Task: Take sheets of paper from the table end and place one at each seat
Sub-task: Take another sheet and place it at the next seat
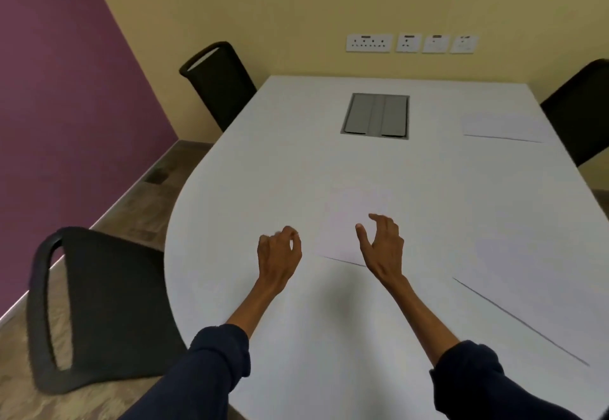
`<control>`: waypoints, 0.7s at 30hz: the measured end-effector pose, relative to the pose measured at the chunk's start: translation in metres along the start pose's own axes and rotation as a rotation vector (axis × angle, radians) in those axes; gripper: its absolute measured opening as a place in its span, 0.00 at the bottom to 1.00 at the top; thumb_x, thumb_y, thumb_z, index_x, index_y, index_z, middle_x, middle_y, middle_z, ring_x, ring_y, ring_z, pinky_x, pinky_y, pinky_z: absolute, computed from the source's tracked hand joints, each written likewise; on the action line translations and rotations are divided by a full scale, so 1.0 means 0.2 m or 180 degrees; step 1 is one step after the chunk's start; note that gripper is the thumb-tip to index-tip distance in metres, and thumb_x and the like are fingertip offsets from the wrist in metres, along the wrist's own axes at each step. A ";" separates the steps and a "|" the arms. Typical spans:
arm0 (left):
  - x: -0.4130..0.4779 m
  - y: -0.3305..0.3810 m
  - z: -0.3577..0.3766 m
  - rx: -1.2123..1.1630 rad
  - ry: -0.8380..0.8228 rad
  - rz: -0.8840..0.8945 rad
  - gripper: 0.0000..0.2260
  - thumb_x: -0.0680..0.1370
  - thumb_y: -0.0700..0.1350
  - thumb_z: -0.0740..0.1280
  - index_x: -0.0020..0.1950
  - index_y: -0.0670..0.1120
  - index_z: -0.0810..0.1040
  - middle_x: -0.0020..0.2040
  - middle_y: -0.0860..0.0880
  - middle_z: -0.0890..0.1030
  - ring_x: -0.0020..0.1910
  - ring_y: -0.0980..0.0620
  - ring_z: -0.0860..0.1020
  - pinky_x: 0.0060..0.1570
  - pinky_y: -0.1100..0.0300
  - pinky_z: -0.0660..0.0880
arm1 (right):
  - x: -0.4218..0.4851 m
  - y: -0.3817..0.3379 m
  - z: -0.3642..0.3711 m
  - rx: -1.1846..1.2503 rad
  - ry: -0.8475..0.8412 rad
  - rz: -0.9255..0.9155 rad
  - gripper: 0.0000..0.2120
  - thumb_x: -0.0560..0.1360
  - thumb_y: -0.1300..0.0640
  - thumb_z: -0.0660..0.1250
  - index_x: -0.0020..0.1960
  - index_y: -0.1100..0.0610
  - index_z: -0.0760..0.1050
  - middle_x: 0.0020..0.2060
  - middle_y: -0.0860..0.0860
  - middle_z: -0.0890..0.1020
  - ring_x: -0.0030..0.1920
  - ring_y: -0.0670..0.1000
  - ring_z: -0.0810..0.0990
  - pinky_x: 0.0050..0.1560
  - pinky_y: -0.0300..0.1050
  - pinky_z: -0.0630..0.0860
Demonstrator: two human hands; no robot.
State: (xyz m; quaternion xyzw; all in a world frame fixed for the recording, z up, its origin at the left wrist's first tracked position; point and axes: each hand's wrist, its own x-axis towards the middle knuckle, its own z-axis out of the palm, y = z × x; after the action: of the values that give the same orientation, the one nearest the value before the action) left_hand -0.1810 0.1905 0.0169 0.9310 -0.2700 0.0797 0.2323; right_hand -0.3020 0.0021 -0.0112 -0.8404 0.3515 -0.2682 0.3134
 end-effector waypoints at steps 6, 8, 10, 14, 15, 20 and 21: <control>0.24 0.00 0.28 -0.0121 -0.0548 -0.0284 0.08 0.78 0.46 0.62 0.45 0.48 0.81 0.30 0.51 0.81 0.28 0.53 0.77 0.31 0.63 0.68 | 0.13 0.19 0.09 -0.0400 -0.0101 0.0508 0.21 0.78 0.48 0.66 0.67 0.57 0.72 0.64 0.53 0.76 0.67 0.55 0.72 0.64 0.56 0.67; 0.28 -0.03 0.39 -0.0321 -0.0521 -0.0181 0.05 0.76 0.44 0.66 0.42 0.48 0.80 0.35 0.53 0.82 0.32 0.55 0.78 0.31 0.65 0.65 | 0.16 0.25 0.12 -0.0466 -0.0102 0.0737 0.21 0.77 0.49 0.67 0.67 0.56 0.72 0.64 0.53 0.76 0.66 0.55 0.72 0.64 0.56 0.66; 0.30 -0.08 0.49 -0.0550 -0.0506 -0.0024 0.02 0.75 0.43 0.69 0.45 0.46 0.81 0.43 0.51 0.82 0.42 0.53 0.80 0.37 0.64 0.68 | 0.19 0.30 0.15 -0.0481 -0.0075 0.0947 0.21 0.76 0.50 0.68 0.66 0.56 0.73 0.63 0.53 0.76 0.66 0.55 0.72 0.63 0.55 0.66; 0.38 -0.15 0.67 -0.0667 -0.1021 -0.0102 0.14 0.76 0.48 0.70 0.58 0.43 0.79 0.55 0.47 0.80 0.59 0.49 0.75 0.49 0.57 0.73 | 0.24 0.37 0.25 -0.0557 -0.0153 0.1264 0.21 0.75 0.50 0.69 0.66 0.55 0.73 0.63 0.53 0.76 0.66 0.55 0.72 0.62 0.55 0.67; 0.40 -0.15 0.71 -0.0649 -0.1179 -0.0150 0.17 0.76 0.49 0.69 0.62 0.43 0.77 0.57 0.47 0.80 0.61 0.49 0.74 0.52 0.56 0.73 | 0.24 0.38 0.28 -0.0580 -0.0182 0.1338 0.22 0.75 0.49 0.69 0.66 0.55 0.73 0.63 0.53 0.76 0.66 0.55 0.72 0.62 0.55 0.67; 0.48 -0.12 0.89 -0.0406 -0.1812 -0.0344 0.31 0.77 0.57 0.67 0.74 0.41 0.65 0.69 0.44 0.71 0.70 0.45 0.66 0.63 0.51 0.70 | 0.24 0.45 0.41 -0.0630 -0.0416 0.1793 0.26 0.75 0.45 0.69 0.68 0.55 0.70 0.65 0.53 0.74 0.68 0.56 0.70 0.63 0.55 0.67; 0.48 -0.12 0.93 -0.0331 -0.1887 -0.0354 0.33 0.77 0.58 0.67 0.74 0.40 0.63 0.70 0.44 0.70 0.70 0.45 0.66 0.63 0.52 0.70 | 0.25 0.47 0.44 -0.0652 -0.0439 0.1881 0.28 0.74 0.44 0.69 0.69 0.55 0.69 0.66 0.54 0.74 0.69 0.56 0.69 0.63 0.56 0.68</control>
State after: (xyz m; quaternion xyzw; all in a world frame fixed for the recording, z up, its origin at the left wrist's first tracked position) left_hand -0.0822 0.0747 -0.1294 0.9139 -0.2783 -0.2223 0.1948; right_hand -0.2523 -0.0576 -0.1242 -0.7453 0.5835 -0.0713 0.3145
